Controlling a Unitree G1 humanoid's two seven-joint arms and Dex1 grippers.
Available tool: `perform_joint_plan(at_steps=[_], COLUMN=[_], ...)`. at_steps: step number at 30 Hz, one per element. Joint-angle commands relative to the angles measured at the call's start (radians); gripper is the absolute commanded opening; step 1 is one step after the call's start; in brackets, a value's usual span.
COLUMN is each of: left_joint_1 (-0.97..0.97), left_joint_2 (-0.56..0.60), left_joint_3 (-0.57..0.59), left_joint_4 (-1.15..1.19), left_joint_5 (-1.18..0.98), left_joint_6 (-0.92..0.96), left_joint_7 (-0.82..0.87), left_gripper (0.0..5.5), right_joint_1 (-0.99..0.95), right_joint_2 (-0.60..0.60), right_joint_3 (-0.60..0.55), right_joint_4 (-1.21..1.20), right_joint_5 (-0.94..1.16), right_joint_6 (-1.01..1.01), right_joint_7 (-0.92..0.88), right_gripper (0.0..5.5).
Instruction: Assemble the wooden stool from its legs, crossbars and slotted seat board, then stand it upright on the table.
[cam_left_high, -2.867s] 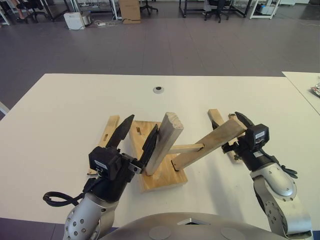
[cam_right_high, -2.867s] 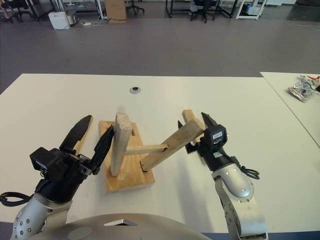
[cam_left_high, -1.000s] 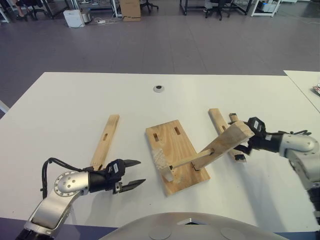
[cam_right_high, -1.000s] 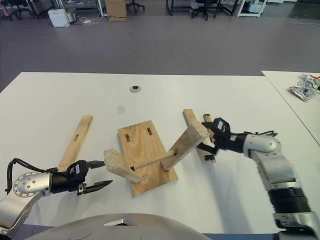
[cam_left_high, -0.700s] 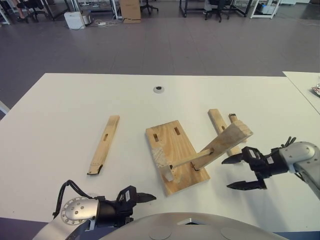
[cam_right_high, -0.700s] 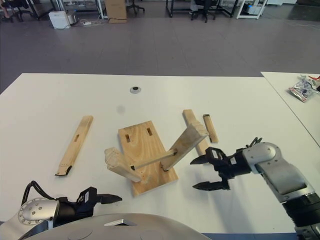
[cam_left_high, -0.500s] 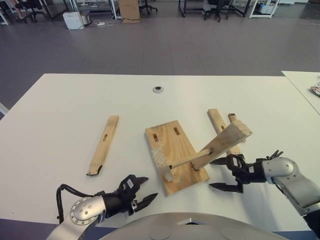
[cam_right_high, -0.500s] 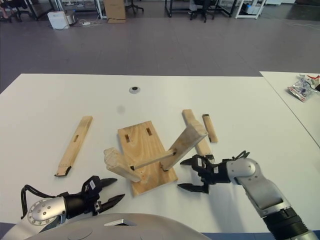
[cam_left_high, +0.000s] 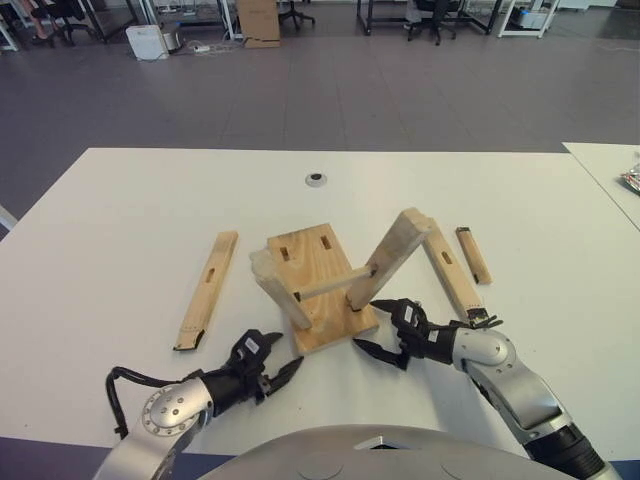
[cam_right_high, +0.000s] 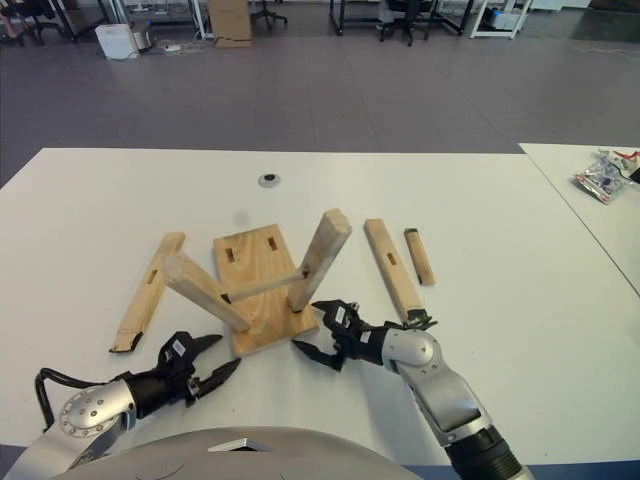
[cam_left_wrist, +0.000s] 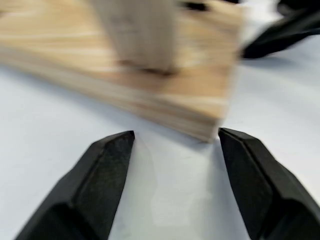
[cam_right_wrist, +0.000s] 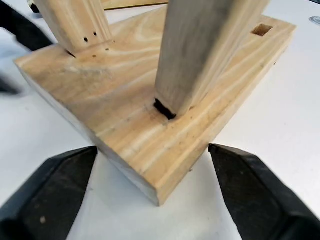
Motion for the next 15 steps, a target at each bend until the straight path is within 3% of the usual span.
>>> perform_joint_plan(at_steps=[1,6,8,11,15], left_joint_1=[0.005,-0.025,-0.031,-0.02,-0.045], left_joint_2=[-0.016,-0.036,-0.013,0.044,0.16], left_joint_3=[0.075,0.075,0.09,0.211,0.523], left_joint_4=[0.106,0.168,0.158,0.089,0.069], left_joint_5=[0.052,0.061,0.01,-0.202,-0.446], left_joint_6=[-0.044,-0.1,-0.175,-0.263,-0.149], left_joint_7=[0.065,0.063,-0.019,-0.228,-0.32], left_gripper=[3.14,3.14,3.14,3.14,3.14], right_joint_1=[-0.001,0.002,-0.01,-0.048,-0.195], right_joint_2=[-0.001,-0.004,-0.008,-0.017,-0.029], right_joint_3=[0.001,-0.007,-0.027,-0.114,-0.319], right_joint_4=[-0.062,-0.083,-0.062,-0.013,0.096], right_joint_5=[0.036,0.064,0.067,0.101,0.26], right_joint_6=[0.035,0.05,0.042,0.034,0.078], right_joint_7=[0.01,0.018,0.01,0.004,0.021], right_gripper=[4.17,4.17,4.17,4.17,4.17])
